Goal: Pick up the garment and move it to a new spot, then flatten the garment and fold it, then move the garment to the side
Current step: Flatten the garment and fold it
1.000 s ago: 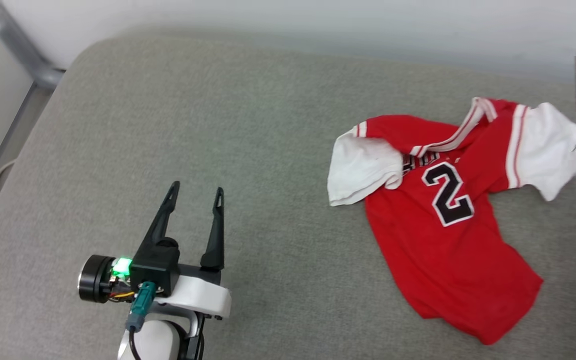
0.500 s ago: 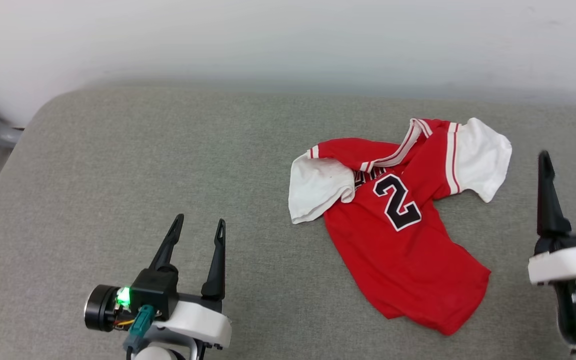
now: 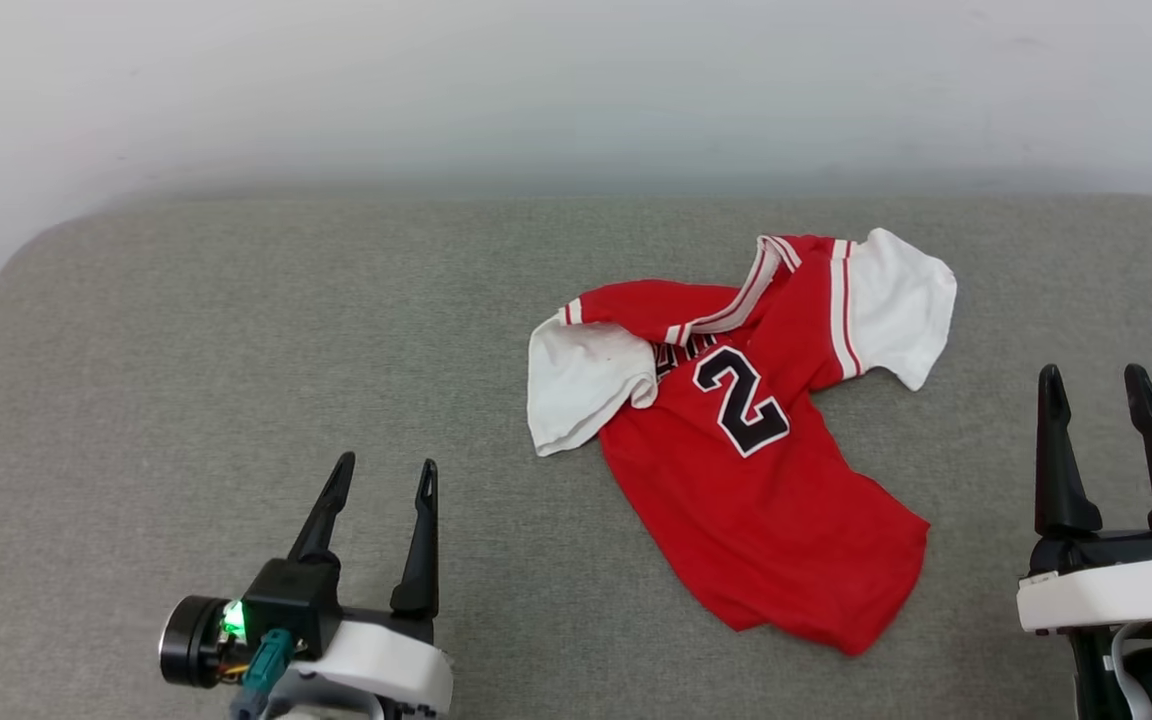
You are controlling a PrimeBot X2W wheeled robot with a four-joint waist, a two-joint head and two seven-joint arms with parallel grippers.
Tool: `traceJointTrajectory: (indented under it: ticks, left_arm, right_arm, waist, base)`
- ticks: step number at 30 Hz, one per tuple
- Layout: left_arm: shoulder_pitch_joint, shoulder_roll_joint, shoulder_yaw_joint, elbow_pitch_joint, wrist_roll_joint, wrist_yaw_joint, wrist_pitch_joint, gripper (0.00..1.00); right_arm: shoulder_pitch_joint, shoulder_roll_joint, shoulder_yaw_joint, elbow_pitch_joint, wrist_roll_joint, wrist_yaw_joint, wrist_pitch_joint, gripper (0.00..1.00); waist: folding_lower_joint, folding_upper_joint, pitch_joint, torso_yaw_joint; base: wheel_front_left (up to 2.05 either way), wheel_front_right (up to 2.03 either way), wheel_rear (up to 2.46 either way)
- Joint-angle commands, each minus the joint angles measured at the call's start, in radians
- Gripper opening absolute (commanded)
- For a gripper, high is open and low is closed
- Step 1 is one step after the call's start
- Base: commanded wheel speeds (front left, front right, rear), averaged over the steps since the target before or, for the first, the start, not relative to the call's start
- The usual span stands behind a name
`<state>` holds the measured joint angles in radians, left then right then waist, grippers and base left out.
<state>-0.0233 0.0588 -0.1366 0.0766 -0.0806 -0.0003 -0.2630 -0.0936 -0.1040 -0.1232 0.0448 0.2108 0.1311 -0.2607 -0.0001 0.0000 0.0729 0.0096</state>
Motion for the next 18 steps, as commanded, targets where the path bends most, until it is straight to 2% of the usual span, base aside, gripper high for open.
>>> traceJointTrajectory:
  ticks: [1,6,12,18]
  left_arm:
    - [-0.024,-0.001,0.002,0.007,0.004,-0.006,-0.003,1.00]
    - [-0.112,0.002,-0.010,0.080,-0.020,-0.028,0.025,1.00]
    - [-0.288,0.024,-0.048,0.170,-0.026,-0.070,0.301,1.00]
    - [-0.420,0.057,-0.084,0.231,-0.025,-0.095,0.562,1.00]
  right_arm:
    - [0.010,0.003,-0.001,-0.007,0.005,-0.001,-0.004,1.00]
    - [-0.006,-0.003,-0.001,-0.026,0.005,-0.001,-0.004,1.00]
    - [-0.025,-0.008,0.009,-0.034,-0.004,-0.001,-0.004,1.00]
    - [-0.048,0.000,0.024,-0.032,-0.007,-0.001,-0.004,1.00]
  waist:
    - [0.0001,0.0000,0.010,-0.014]
    - [0.0001,0.0000,0.047,-0.042]
    - [0.0001,0.0000,0.105,-0.075]
    - [0.0001,0.0000,0.161,-0.116]
  base:
    - [0.00,0.00,0.00]
    - [0.00,0.00,0.00]
    - [0.00,0.00,0.00]
    - [0.00,0.00,0.00]
